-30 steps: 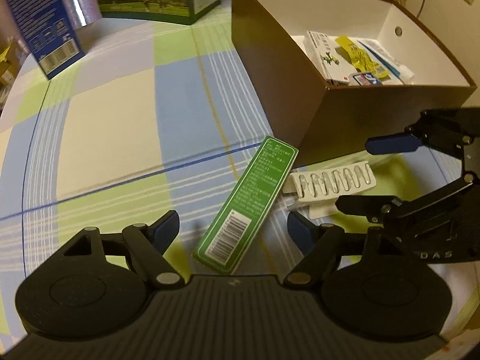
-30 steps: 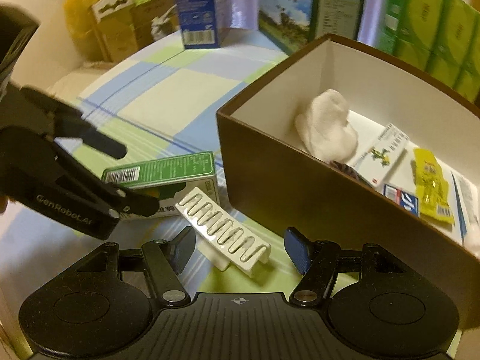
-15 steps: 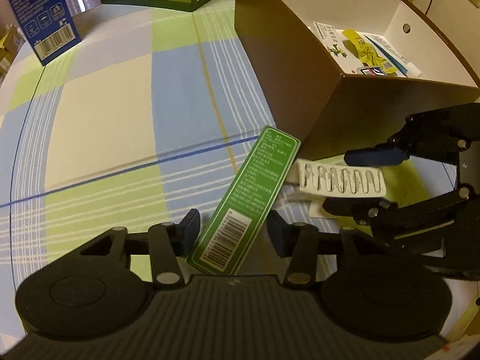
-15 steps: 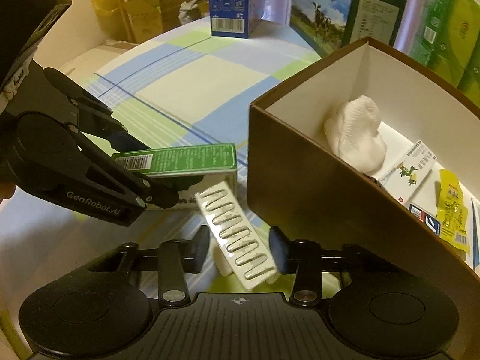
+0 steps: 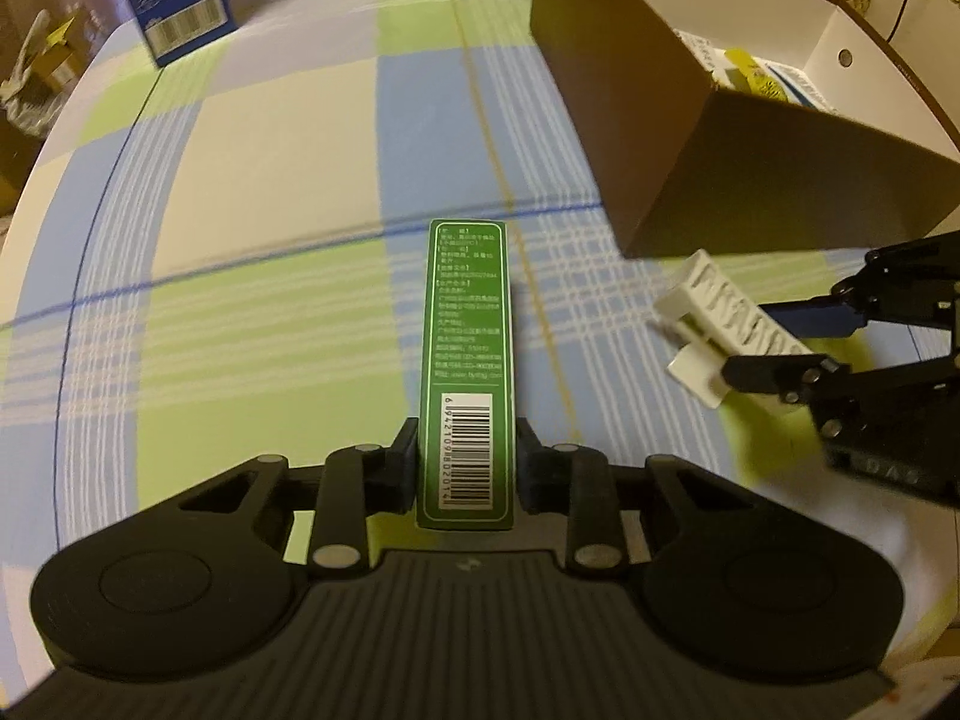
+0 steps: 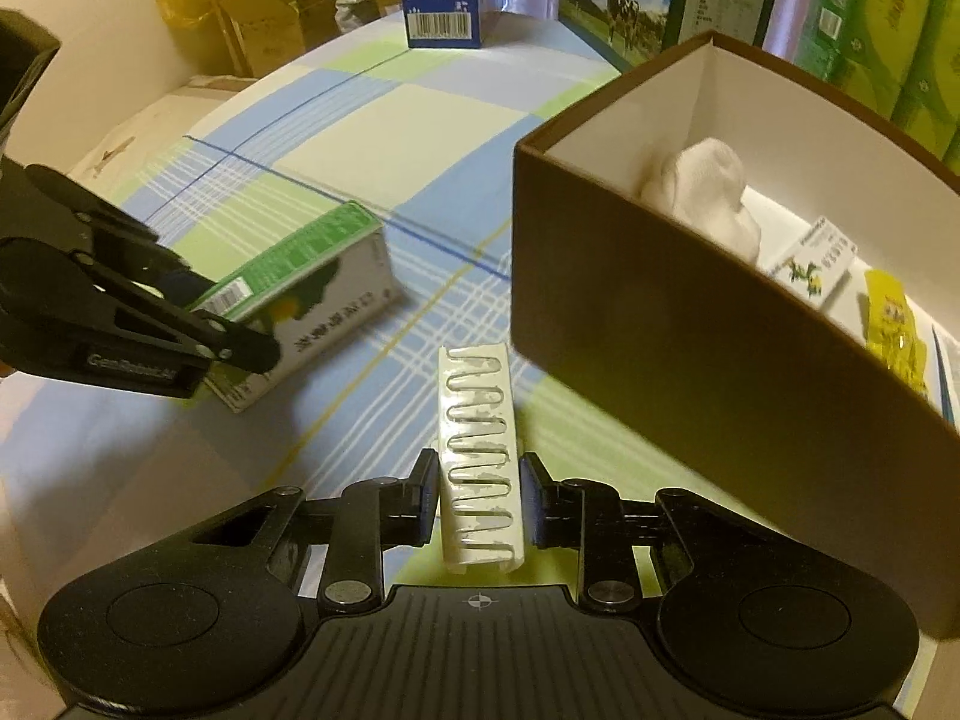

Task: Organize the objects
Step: 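Carry green box with left tool while right tool carries blister pack to brown box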

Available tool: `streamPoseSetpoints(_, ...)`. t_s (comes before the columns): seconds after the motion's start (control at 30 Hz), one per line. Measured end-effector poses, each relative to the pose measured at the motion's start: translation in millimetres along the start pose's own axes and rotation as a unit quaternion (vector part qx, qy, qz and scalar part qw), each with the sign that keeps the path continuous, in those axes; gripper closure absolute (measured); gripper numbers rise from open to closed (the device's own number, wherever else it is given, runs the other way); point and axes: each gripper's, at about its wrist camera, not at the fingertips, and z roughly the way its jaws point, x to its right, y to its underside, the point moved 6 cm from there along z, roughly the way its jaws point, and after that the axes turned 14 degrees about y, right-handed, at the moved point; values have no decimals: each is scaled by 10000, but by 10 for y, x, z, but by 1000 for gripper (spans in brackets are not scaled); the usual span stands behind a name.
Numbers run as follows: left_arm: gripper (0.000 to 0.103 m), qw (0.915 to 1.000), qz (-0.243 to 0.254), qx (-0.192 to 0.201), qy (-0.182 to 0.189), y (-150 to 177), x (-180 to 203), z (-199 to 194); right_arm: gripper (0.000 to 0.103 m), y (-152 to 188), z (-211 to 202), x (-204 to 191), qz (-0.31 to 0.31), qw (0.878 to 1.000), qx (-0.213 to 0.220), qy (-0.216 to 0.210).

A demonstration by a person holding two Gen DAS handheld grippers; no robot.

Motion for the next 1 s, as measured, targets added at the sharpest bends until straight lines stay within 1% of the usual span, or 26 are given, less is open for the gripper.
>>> streamPoseSetpoints(0.2,77,9995,-285,-107,-41,338,-73,-188,78,242,-189,-81,79,9999,-72,-79)
streamPoseSetpoints(0.3,77,9991,-368,-208,-33,516,-61,-273,78,290,-212,-22,104,9998,-135,-126)
streamPoseSetpoints(0.4,76,9987,-445,-257,31,614,-64,-311,78,299,-227,-19,92,9997,-155,-176)
streamPoseSetpoints(0.47,76,9986,-481,-229,39,615,-64,-313,78,281,-220,-50,84,9996,-157,-226)
streamPoseSetpoints(0.5,72,9986,-473,-215,47,605,-61,-311,78,261,-212,-55,107,9996,-152,-229)
streamPoseSetpoints(0.53,66,9987,-463,-188,67,591,-54,-312,78,248,-198,-55,142,9996,-139,-218)
streamPoseSetpoints(0.57,63,9988,-439,-169,94,575,-45,-305,78,220,-181,-59,179,9995,-119,-225)
streamPoseSetpoints(0.6,61,9989,-421,-162,96,564,-42,-294,78,207,-175,-71,216,9994,-128,-233)
streamPoseSetpoints(0.67,60,9991,-386,-151,64,525,-39,-266,77,186,-161,-76,287,9992,-146,-224)
streamPoseSetpoints(0.73,54,9992,-374,-151,45,488,-36,-228,77,169,-124,-91,304,9991,-175,-223)
streamPoseSetpoints(0.9,54,9993,-313,-188,18,418,-31,-108,77,164,-33,-100,402,9987,-251,-189)
streamPoseSetpoints(1.0,57,9992,-349,-218,2,413,-59,-61,77,156,7,-110,422,9986,-291,-139)
